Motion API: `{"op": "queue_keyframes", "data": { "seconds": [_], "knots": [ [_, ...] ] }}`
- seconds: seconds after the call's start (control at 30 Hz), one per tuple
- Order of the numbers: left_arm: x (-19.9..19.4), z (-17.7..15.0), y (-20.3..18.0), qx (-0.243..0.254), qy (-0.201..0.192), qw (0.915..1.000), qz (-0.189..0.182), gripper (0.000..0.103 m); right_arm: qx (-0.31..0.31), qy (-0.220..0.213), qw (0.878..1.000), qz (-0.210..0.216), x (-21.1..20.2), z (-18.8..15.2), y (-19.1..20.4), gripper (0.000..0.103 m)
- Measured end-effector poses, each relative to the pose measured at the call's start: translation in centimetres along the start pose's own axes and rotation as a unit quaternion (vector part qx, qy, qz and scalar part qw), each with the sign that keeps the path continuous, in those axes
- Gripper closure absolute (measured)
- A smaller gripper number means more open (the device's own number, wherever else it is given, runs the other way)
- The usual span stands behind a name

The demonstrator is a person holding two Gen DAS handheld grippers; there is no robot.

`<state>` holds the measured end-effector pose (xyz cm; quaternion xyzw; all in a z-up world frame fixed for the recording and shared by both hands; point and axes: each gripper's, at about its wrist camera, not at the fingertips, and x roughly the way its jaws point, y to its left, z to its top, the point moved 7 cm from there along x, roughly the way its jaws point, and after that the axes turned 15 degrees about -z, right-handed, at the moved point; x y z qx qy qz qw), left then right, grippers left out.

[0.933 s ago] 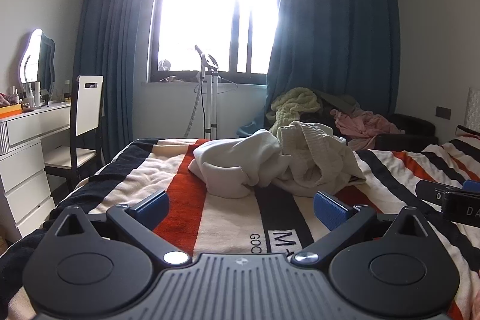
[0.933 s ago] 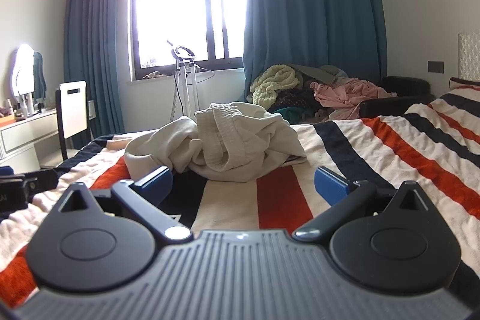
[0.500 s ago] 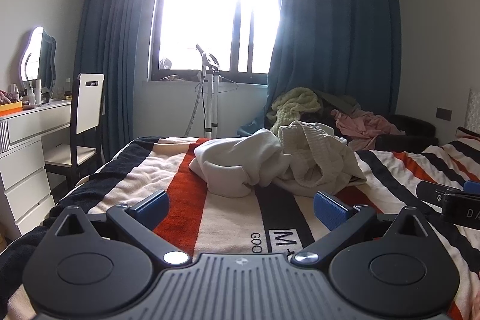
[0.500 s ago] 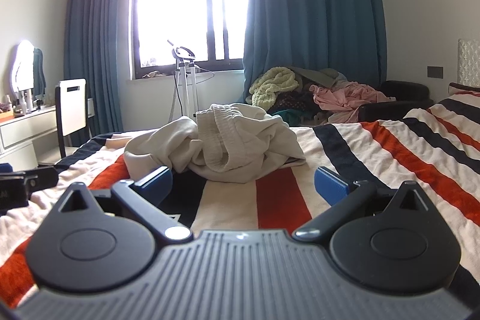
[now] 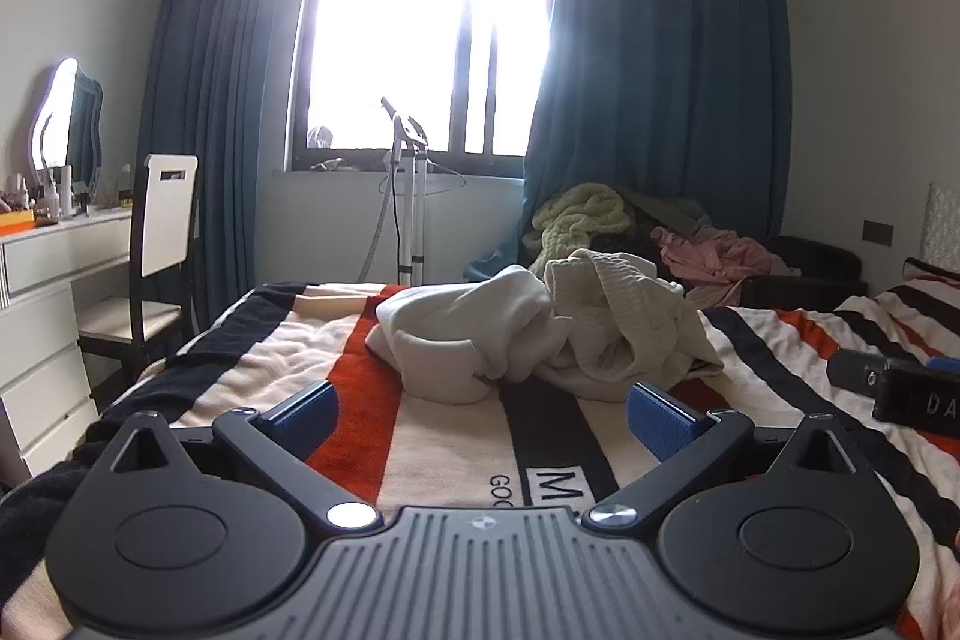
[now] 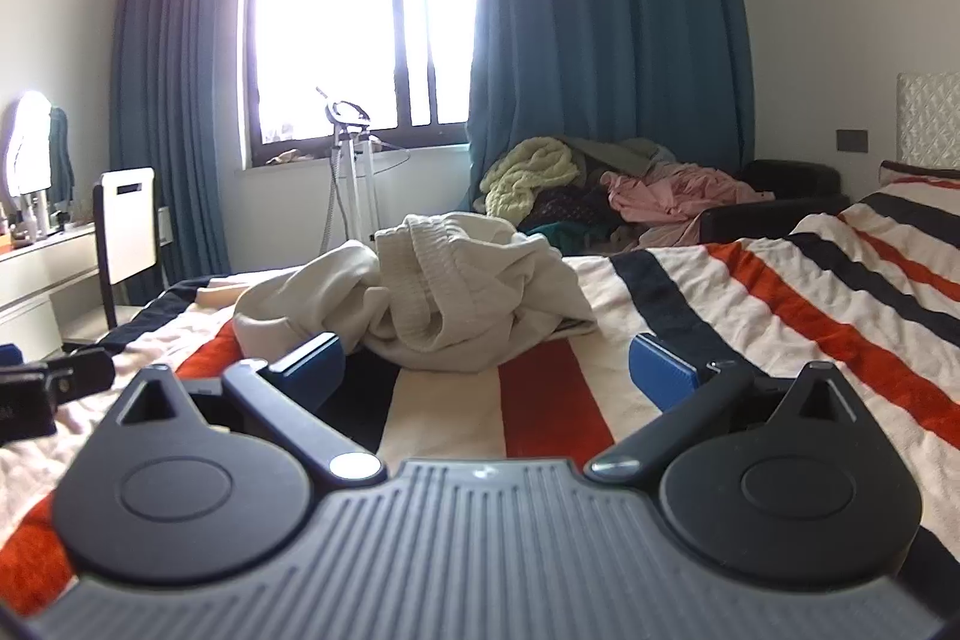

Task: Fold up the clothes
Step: 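Move both open grippers toward the crumpled white garment on the bed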

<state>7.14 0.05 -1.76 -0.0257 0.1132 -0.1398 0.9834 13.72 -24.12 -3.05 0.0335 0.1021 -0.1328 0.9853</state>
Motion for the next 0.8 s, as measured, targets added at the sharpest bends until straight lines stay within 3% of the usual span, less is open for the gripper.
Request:
{"op": "queue_keyframes", "data": {
  "seconds": [0.13,0.47,0.6,0.67,0.8],
  "knots": [
    [0.1,-0.2,0.8,-0.012,-0.004,0.9999,0.005,0.0,0.004,-0.016,1.0,-0.004,-0.3,1.9,1.0,0.0],
    [0.6,-0.6,3.5,-0.068,0.009,0.9977,0.006,0.0,0.018,-0.126,0.991,-0.049,-0.7,11.4,2.3,0.0],
    [1.1,-0.8,3.8,-0.082,0.019,0.9965,0.005,0.0,0.034,-0.175,0.98,-0.087,-0.9,14.5,-0.4,0.0],
    [1.3,-1.0,3.7,-0.082,0.024,0.9963,0.005,0.0,0.026,-0.16,0.983,-0.082,0.3,14.5,-2.0,0.0],
    [2.1,-1.5,2.7,-0.077,0.04,0.9962,-0.006,0.0,0.01,-0.096,0.992,-0.077,2.9,11.1,-4.2,0.0]
  ]
}}
